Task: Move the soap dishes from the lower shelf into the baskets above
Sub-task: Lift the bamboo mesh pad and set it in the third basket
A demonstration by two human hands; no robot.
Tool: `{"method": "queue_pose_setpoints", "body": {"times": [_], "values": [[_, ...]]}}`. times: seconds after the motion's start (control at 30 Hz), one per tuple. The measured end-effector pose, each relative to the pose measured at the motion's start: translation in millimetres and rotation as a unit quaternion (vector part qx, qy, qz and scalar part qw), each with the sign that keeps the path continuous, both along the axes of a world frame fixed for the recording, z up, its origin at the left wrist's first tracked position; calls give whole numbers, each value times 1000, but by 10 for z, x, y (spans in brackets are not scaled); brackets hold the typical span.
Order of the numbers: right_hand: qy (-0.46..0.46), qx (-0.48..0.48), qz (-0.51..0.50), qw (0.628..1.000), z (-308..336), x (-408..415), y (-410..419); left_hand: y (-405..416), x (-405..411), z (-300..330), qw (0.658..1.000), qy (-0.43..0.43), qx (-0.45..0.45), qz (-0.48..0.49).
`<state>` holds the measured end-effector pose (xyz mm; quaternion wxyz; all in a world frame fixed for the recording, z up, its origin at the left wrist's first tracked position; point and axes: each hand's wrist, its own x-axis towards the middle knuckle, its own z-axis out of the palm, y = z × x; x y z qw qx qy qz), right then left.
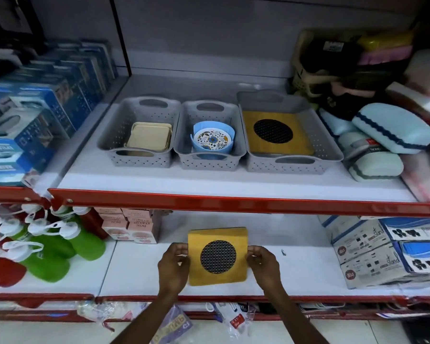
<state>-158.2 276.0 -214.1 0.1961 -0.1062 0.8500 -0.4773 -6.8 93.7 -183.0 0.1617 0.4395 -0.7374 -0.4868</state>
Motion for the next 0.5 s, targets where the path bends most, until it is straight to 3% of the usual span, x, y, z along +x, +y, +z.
{"method": "queue_pose_setpoints", "body": {"times": [0.27, 0.5], "values": [[65, -173, 3, 983, 810, 184, 20, 66, 336, 903, 983, 177, -52, 16], [114, -366, -26, 923, 2038, 387, -41, 87, 308, 1905, 923, 379, -42, 57]]}}
